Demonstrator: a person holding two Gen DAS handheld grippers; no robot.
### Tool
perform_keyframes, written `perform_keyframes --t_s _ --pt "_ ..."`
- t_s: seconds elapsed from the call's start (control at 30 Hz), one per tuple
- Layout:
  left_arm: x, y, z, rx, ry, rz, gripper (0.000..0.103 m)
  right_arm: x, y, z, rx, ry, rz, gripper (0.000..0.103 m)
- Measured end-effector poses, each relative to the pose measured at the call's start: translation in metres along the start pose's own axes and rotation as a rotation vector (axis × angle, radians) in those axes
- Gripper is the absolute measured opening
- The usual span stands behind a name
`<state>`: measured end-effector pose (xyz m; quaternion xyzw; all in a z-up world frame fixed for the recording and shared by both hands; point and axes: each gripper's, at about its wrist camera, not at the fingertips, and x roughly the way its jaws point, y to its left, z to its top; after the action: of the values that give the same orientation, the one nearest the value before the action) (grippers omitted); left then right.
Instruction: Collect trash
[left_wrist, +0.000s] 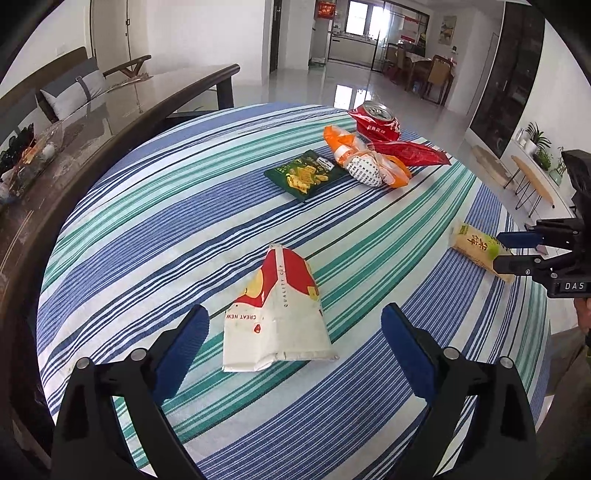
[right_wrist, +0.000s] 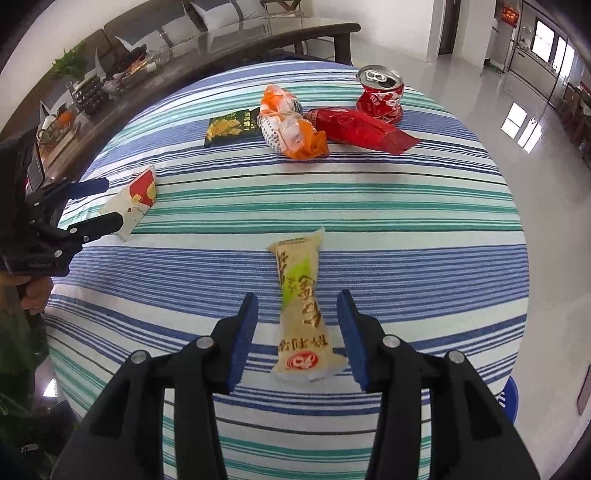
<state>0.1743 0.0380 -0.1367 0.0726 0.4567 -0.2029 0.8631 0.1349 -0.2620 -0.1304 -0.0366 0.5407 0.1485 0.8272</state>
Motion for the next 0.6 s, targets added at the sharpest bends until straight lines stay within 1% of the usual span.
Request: perform_keyframes --t_s 0.03,0.1,0.13,0.17,0.2,0.23,0.27,0.3,0.33,0.4,0.5,0.6 --pt "0.004 -0.002 0.002 0.01 0.017 0.007 0.088 0.005 0.0 0.004 -0.001 0.017 -0.012 0.044" --pt "0.012 -0.005 0.004 0.026 0.054 0.021 0.079 0.015 0.001 0.01 -0.002 0.058 -0.028 0.043" --pt "0.014 -0.006 0.005 0.031 0.067 0.027 0.077 0.018 0.002 0.012 -0.01 0.079 -0.032 0.031" --pt "0.017 -0.007 0.005 0.035 0.079 0.034 0.069 0.019 0.003 0.012 -0.014 0.082 -0.034 0.018" --pt "0.019 -0.008 0.005 0.039 0.09 0.042 0.053 0.017 0.005 0.012 -0.012 0.077 -0.036 0.017" --pt "0.02 -0.007 0.004 0.039 0.1 0.043 0.041 0.014 0.006 0.012 -0.013 0.066 -0.035 0.017" --pt "0.019 -0.006 0.004 0.03 0.094 0.041 0.036 0.006 0.009 0.01 -0.014 0.039 -0.027 0.016" --pt "0.015 -0.004 0.004 0.021 0.082 0.038 0.029 0.0 0.01 0.009 -0.012 0.021 -0.018 0.016" --pt "0.01 -0.003 0.004 0.011 0.068 0.025 0.028 -0.008 0.011 0.006 -0.003 -0.001 -0.003 0.016" --pt "-0.002 0.0 0.003 -0.016 0.034 -0.025 0.026 -0.021 0.012 0.001 0.012 -0.04 0.027 0.016" --pt "-0.023 -0.007 0.003 -0.011 -0.017 -0.05 0.026 -0.037 0.009 -0.006 0.044 -0.087 0.065 0.016" --pt "-0.037 -0.02 0.005 0.002 -0.047 -0.078 0.026 -0.044 0.002 -0.012 0.079 -0.117 0.083 0.016"
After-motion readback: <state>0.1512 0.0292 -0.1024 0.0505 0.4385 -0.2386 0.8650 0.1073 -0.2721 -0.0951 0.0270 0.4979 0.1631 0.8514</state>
